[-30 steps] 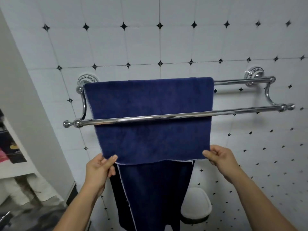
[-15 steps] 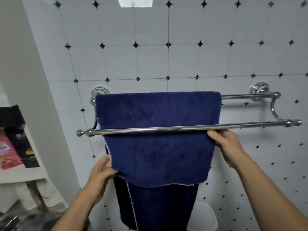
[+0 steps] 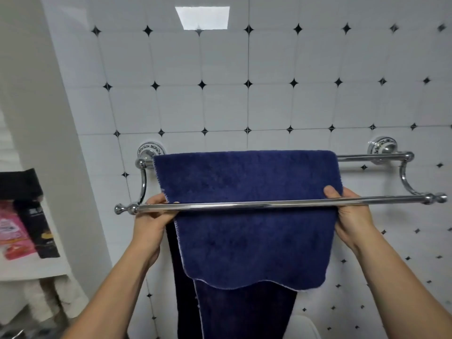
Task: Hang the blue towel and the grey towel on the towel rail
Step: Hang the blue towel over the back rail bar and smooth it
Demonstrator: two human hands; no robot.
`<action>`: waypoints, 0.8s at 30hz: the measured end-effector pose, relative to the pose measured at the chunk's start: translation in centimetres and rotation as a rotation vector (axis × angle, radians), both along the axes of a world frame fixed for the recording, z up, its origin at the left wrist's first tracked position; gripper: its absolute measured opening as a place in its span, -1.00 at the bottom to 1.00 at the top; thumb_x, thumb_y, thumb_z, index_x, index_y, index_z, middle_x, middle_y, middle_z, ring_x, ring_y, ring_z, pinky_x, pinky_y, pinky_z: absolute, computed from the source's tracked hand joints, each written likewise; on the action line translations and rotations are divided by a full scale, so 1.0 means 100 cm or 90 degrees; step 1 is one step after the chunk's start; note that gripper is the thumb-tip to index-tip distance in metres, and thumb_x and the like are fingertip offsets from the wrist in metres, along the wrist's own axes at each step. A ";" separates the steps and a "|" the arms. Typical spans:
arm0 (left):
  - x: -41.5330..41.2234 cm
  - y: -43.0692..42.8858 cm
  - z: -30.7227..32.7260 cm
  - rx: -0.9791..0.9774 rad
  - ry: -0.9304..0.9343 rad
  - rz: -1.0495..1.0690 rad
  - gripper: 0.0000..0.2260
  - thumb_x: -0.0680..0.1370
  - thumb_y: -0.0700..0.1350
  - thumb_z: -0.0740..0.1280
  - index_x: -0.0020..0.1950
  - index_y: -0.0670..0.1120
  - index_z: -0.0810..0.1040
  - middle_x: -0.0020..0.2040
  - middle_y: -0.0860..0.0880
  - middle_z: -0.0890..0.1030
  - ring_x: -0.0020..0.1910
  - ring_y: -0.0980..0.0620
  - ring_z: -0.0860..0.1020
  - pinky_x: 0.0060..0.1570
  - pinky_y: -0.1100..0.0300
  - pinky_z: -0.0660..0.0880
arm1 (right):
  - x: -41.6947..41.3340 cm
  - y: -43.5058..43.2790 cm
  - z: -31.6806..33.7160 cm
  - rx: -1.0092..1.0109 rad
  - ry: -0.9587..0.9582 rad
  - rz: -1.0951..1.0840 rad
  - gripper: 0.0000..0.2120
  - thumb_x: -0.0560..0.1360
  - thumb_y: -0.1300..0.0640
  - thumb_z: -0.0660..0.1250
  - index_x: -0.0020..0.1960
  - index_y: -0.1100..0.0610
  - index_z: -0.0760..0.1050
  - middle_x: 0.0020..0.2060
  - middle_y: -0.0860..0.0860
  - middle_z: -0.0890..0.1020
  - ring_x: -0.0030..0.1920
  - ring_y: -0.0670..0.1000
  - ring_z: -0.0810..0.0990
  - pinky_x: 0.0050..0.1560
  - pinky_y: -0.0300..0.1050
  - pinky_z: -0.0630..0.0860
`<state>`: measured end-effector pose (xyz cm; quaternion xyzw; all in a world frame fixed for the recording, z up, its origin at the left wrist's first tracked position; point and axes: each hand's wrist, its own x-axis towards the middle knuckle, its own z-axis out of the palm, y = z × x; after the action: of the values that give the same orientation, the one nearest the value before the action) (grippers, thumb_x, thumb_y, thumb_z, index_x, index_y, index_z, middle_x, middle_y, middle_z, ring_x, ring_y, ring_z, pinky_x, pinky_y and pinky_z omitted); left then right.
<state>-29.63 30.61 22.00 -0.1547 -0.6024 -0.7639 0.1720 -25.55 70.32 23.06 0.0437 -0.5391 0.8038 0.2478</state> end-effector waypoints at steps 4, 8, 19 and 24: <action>-0.004 0.020 0.006 -0.042 -0.006 -0.032 -0.80 0.47 -0.30 0.43 0.05 -0.08 0.59 -0.15 0.01 0.67 -0.12 0.07 0.61 -0.08 0.20 0.54 | 0.006 0.026 -0.003 -0.041 0.011 -0.049 -0.82 0.55 0.17 0.33 0.13 0.10 0.61 0.02 0.06 0.73 -0.03 0.05 0.72 -0.14 -0.09 0.65; -0.002 0.037 0.013 -0.018 -0.007 -0.094 -0.81 0.47 -0.19 0.44 0.07 -0.02 0.63 -0.02 0.01 0.72 -0.02 0.06 0.67 -0.11 0.27 0.56 | 0.007 0.033 -0.004 -0.042 -0.004 -0.068 -0.80 0.55 0.14 0.34 0.16 0.10 0.60 0.07 0.05 0.71 0.00 0.04 0.70 -0.04 -0.02 0.66; 0.008 0.043 -0.001 -0.013 0.019 -0.053 -0.88 0.46 -0.25 0.46 -0.08 -0.05 0.64 -0.17 0.08 0.72 -0.16 0.14 0.67 -0.20 0.29 0.56 | 0.012 0.027 -0.019 0.081 -0.016 -0.086 -0.85 0.40 0.12 0.48 -0.07 0.16 0.68 -0.09 0.00 0.75 -0.06 -0.01 0.72 -0.11 -0.17 0.64; 0.013 0.050 -0.028 -0.017 -0.042 -0.062 -0.85 0.46 -0.21 0.48 0.00 -0.05 0.65 -0.06 -0.01 0.74 -0.07 0.02 0.70 -0.16 0.27 0.58 | 0.014 0.036 -0.033 0.175 -0.081 -0.034 -0.64 0.26 0.00 0.55 0.01 0.12 0.66 -0.03 0.04 0.74 -0.02 0.02 0.72 -0.12 -0.23 0.62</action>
<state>-28.33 35.64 19.22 -0.1611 -0.6094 -0.7681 0.1128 -24.14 73.95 19.77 0.0121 -0.6596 0.7167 0.2260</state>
